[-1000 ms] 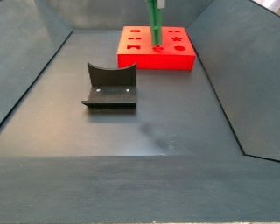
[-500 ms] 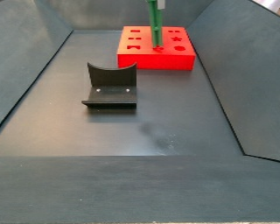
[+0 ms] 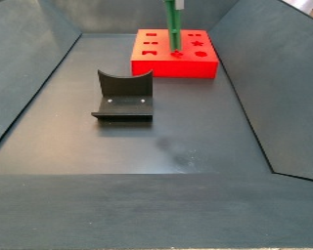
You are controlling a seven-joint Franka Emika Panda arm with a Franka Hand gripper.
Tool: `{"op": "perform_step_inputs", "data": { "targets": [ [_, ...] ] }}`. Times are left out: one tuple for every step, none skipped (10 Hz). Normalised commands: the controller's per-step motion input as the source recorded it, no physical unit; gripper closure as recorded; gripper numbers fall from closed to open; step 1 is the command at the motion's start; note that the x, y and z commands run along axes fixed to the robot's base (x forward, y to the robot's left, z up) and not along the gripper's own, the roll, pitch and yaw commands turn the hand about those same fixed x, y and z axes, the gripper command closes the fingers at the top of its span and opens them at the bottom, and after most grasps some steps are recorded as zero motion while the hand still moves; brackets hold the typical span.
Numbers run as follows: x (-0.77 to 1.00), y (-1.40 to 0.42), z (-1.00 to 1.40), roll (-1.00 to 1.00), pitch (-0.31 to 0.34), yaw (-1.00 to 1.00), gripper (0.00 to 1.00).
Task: Pick up the 3 prong object. Move up. Move to above the board. Insert the 3 prong object.
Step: Insert the 3 prong object.
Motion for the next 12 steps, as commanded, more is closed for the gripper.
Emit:
{"op": "perform_step_inputs", "data": {
  "targets": [
    [0.01, 0.03, 0.0, -0.01, 0.0, -0.11, 1.0],
    [0.0, 0.01, 0.0, -0.01, 0.0, 0.0, 1.0],
    [0.0, 0.01, -0.04, 0.0, 0.0, 0.0, 1.0],
    [0.0, 0.04, -0.09, 0.01, 0.0, 0.0, 1.0],
    [-0.01, 0.05, -0.12, 0.02, 0.0, -0.01, 1.0],
    [-0.02, 0.04, -0.11, 0.02, 0.0, -0.02, 1.0],
    [0.0, 0.0, -0.05, 0.0, 0.0, -0.01, 1.0],
    [0.0, 0.0, -0.03, 0.0, 0.0, -0.01, 1.0],
    [0.0, 0.0, -0.03, 0.0, 0.0, 0.0, 1.0],
    [0.0, 0.0, -0.03, 0.0, 0.0, 0.0, 1.0],
    [0.0, 0.0, -0.05, 0.0, 0.0, -0.01, 1.0],
    [0.0, 0.0, -0.07, 0.0, -0.009, -0.01, 1.0]
  ]
}}
